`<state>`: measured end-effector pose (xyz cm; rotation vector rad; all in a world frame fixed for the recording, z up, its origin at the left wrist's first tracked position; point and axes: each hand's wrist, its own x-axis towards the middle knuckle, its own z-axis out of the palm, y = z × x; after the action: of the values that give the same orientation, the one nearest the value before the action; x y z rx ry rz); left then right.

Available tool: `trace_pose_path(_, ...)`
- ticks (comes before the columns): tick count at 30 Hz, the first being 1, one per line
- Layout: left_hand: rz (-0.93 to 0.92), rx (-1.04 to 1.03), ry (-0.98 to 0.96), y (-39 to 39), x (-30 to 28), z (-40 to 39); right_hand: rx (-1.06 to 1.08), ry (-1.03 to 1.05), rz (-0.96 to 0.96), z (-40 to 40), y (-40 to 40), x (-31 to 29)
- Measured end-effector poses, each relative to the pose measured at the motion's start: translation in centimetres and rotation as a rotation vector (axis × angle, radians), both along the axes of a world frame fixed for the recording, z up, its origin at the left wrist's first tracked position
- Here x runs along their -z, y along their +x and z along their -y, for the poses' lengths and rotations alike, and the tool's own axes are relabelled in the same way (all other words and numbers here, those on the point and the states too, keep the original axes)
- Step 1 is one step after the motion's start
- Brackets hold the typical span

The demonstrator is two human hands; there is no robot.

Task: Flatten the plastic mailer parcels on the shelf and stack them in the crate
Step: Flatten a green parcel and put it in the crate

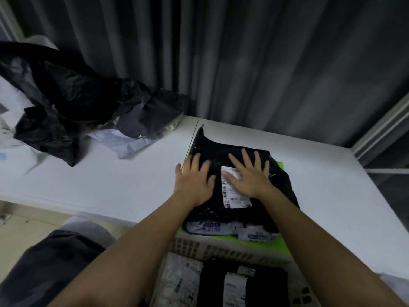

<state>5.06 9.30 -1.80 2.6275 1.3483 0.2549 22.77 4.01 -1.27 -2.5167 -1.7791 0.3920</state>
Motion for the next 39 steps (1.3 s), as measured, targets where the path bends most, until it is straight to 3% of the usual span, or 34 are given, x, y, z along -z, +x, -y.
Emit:
trace_pose_path(4, -0.124, 0.131, -0.095, 2.2, 2.6, 0.4, 0.074, -0.007, 0.049, 3.4, 0.7, 2.5)
trace_pose_path(13, -0.214, 0.046, -0.158, 2.4, 7.5, -0.4, 0.144, 0.014, 0.015, 4.6, 1.1, 7.8)
trace_pose_path(26, -0.353, 0.046, -0.222, 2.9, 7.1, -0.9, 0.076, -0.209, -0.026, 3.6, 2.0, 6.0)
trace_pose_path(29, -0.375, 0.049, -0.206, 2.6, 5.4, -0.5, 0.006, 0.026, -0.170, 5.1, 3.0, 2.7)
trace_pose_path(31, -0.264, 0.122, -0.141, 1.8, 4.3, 0.5, -0.113, 0.104, -0.091, 7.3, 3.7, 1.0)
trace_pose_path(33, -0.168, 0.233, -0.136, 0.8, 3.2, 1.6, -0.215, -0.025, 0.065, 9.4, 4.0, 0.1)
trace_pose_path(35, -0.209, 0.304, -0.179, -0.2, 2.5, 2.6, -0.224, -0.211, 0.170, 10.7, 3.8, 0.1)
trace_pose_path(39, -0.335, 0.323, -0.254, -0.9, 1.9, 3.8, -0.146, -0.335, 0.111, 11.4, 2.9, 0.8)
